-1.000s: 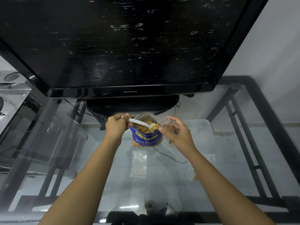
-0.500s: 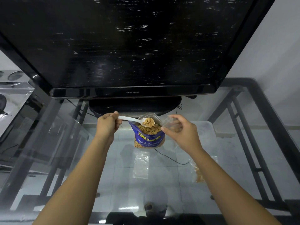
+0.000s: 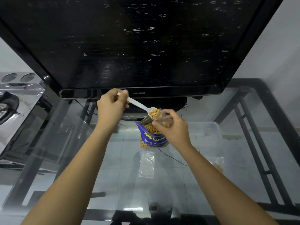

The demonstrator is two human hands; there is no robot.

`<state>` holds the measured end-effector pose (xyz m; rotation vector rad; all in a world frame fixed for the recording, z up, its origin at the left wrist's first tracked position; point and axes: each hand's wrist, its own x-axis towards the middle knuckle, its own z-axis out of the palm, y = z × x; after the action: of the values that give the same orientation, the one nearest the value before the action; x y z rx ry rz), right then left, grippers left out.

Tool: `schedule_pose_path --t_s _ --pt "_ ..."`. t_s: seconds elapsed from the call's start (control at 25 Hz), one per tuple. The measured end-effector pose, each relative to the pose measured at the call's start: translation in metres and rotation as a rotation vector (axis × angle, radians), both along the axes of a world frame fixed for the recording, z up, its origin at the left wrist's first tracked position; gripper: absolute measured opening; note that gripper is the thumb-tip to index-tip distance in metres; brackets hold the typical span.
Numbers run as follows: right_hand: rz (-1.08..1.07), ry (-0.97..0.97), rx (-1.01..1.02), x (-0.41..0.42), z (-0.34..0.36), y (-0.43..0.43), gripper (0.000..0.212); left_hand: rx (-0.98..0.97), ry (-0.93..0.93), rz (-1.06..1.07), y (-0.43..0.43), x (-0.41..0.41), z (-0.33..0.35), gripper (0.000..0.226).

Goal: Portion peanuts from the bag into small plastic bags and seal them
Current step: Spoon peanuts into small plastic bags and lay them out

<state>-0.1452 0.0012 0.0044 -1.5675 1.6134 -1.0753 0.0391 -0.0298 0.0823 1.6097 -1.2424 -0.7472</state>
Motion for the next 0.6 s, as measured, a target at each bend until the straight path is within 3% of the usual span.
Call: schedule_pose_path --t_s 0.16,0.24,0.32,0.44,0.6 --pt "-0.027 -0.095 -0.042 0.007 0.006 0.002 0.047 -0.514 -0.486 -0.211 0.034 -0.014 0.036 0.017" --pt "-0.041 -0.143 -0.046 0.008 0.010 0.003 0.047 -0.646 -0.550 -0.208 0.040 -0.012 0.042 0.018" --pt "-0.060 -0.177 -0.054 0.005 0.013 0.005 0.047 -0.606 -0.401 -0.073 0.037 -0.007 0.042 0.018" --pt "-0.111 -0.227 -0.089 -0.001 0.013 0.012 0.046 -0.389 -0.027 0.072 0.028 -0.001 0.026 0.018" --pt "-0.143 -0.266 -0.209 -0.010 0.012 0.025 0.041 -0.145 0.016 0.072 0.025 -0.007 -0.024 0.023"
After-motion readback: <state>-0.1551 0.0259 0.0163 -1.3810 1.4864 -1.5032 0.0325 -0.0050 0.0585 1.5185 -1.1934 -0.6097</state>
